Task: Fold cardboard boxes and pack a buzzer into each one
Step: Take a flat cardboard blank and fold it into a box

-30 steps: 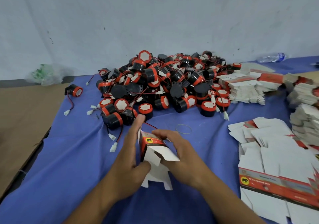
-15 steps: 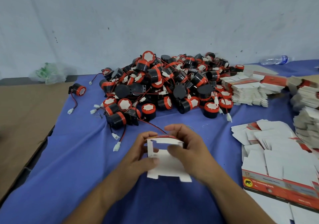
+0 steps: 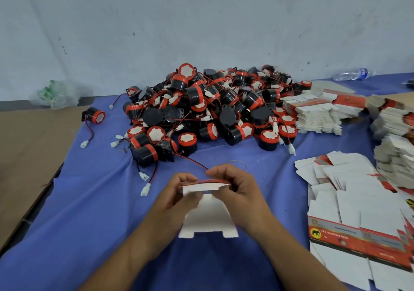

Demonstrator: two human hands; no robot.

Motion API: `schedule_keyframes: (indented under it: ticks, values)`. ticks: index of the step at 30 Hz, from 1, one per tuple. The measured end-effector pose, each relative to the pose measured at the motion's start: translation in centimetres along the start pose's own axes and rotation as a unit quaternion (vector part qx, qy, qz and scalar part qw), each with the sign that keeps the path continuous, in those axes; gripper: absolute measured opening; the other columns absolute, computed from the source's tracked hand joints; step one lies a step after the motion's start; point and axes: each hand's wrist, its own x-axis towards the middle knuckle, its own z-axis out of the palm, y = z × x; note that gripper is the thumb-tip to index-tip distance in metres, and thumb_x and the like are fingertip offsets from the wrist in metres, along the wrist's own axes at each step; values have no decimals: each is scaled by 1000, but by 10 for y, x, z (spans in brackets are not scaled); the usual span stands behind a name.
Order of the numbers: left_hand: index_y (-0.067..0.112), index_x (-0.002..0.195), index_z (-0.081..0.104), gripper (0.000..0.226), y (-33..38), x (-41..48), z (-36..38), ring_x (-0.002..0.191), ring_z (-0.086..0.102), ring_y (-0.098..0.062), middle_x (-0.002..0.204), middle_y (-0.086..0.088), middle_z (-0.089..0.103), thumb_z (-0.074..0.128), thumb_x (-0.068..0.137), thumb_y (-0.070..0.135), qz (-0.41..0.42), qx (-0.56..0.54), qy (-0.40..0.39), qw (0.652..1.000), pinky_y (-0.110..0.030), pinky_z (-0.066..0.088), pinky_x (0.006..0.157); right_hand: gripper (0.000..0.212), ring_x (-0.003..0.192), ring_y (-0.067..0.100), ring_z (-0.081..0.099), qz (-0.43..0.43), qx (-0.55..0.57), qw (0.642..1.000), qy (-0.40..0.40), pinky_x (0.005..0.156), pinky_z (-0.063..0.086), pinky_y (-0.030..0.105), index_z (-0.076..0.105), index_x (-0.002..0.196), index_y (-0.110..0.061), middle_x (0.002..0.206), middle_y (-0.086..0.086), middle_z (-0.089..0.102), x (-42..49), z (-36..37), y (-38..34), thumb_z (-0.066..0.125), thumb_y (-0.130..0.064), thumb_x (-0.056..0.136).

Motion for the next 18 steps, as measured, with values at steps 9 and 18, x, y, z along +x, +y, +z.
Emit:
schedule_keyframes:
  ticks: [9, 18]
  values:
    - [14, 97, 67, 20, -4, 4, -10, 85, 69, -21, 89, -5, 71, 49, 92, 23, 35, -42, 102, 993, -40, 53, 72, 92, 143, 24, 39, -83, -22, 959, -269, 114, 36, 50, 38, 150, -34, 153, -6, 42, -5, 0, -6, 70, -73, 72]
    - [22, 118, 63, 38, -5, 6, -6, 110, 62, -35, 117, -13, 67, 47, 90, 40, 25, -59, 55, 996, -51, 49, 96, 38, 72, -5, 61, -72, 17, 996, -53, 67, 47, 11, 68, 106, -36, 83, -21, 69, 0, 5, 0, 72, -54, 73]
